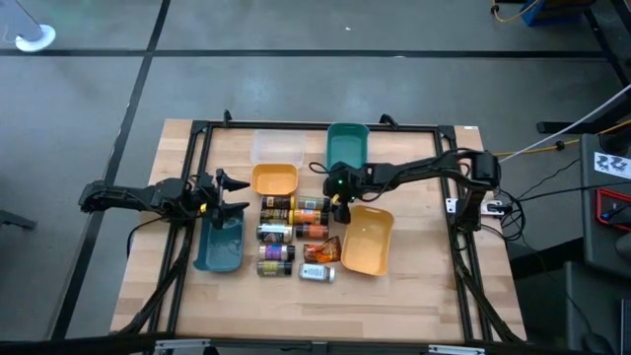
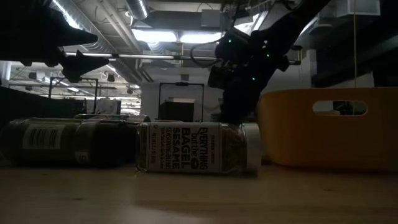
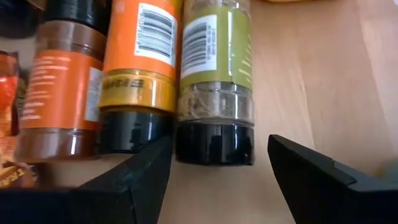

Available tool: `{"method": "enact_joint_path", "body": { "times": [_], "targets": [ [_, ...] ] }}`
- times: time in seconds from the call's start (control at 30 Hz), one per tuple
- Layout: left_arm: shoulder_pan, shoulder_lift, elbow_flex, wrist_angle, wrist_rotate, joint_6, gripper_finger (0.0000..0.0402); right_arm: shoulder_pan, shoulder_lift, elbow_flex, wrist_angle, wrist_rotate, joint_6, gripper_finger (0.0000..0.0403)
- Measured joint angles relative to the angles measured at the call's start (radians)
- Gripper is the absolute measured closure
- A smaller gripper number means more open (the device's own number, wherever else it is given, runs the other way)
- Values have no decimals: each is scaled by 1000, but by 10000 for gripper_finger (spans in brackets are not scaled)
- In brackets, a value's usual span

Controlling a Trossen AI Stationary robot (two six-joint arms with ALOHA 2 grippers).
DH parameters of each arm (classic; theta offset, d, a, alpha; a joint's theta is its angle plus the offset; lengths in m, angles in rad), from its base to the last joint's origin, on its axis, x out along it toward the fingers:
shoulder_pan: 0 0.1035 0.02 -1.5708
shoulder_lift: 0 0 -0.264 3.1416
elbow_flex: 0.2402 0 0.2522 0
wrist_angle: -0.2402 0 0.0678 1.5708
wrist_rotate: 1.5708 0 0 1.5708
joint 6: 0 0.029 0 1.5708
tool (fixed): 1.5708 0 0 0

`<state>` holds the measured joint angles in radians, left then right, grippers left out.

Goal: Sort spices by type
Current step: Put the black seasoning bottle into the transparent bin

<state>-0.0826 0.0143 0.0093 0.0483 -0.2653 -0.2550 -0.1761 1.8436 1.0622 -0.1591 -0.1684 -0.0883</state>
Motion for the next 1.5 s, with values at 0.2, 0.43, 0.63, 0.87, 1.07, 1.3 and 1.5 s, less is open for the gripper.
{"method": "enact_joint_path", "body": {
  "times": [0.2,0.43,0.63,0.87,1.07,1.3,1.5],
  "targets": [
    [0,13,0,0,0,0,82,0,20,0,33,-7,0,136],
    [0,26,0,0,0,0,82,0,28,0,46,-8,0,137],
    [0,27,0,0,0,0,82,0,28,0,46,-8,0,144],
    [0,27,0,0,0,0,82,0,28,0,46,-8,1,183],
    [0,27,0,0,0,0,82,0,28,0,46,-9,1,198],
    [0,27,0,0,0,-6,82,0,28,0,46,-8,1,192],
    [0,27,0,0,0,-56,82,-1,28,27,-11,-8,1,195]
  ]
}}
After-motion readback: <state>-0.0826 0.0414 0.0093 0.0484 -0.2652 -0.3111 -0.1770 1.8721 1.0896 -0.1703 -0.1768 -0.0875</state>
